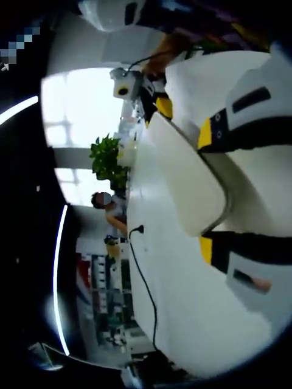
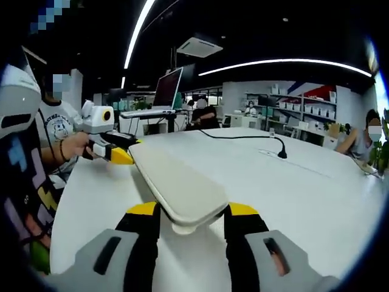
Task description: Arrange the utensils inside the cutlery case until each visible utensil rests in its matching compartment.
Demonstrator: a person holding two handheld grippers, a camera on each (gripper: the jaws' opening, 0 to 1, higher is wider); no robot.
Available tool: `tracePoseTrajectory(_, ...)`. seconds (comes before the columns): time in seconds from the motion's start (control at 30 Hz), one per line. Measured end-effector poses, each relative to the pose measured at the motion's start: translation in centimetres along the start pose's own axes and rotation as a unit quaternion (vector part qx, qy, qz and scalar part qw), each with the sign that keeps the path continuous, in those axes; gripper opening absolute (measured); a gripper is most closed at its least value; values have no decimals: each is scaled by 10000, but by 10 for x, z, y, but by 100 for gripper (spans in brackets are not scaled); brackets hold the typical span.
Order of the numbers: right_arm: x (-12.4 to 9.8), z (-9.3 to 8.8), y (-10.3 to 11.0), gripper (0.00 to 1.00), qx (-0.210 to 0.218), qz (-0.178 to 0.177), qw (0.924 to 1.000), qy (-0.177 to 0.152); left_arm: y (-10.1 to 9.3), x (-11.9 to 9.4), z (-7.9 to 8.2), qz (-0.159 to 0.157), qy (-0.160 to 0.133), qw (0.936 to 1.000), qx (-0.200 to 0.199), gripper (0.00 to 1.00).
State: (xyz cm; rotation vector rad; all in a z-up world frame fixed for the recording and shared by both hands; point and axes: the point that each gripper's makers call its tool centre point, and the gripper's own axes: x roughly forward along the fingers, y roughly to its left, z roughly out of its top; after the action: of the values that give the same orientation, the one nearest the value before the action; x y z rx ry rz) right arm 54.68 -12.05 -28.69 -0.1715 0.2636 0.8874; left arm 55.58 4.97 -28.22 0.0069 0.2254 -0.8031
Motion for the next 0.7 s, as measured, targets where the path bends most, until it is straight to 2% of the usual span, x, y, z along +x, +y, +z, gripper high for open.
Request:
tracePoseTrajectory(0.13, 0, -4, -10, 43, 75, -45, 10000, 25, 1, 13, 1, -54, 28, 10000, -49, 56)
tracePoseTrajectory(0.4, 1, -15, -30, 43, 110, -46, 9999, 119, 2, 36, -6, -16, 200, 9998, -49, 55)
tracePoseTrajectory(0.5, 3, -19, -36, 44, 32, -91, 9998, 150, 4, 43, -10, 26, 289, 9996, -38, 55)
tracePoseTrajectory(0.7, 8, -28, -43, 44, 208, -132, 9995, 218, 7, 50, -15, 65, 394, 9992, -13, 56)
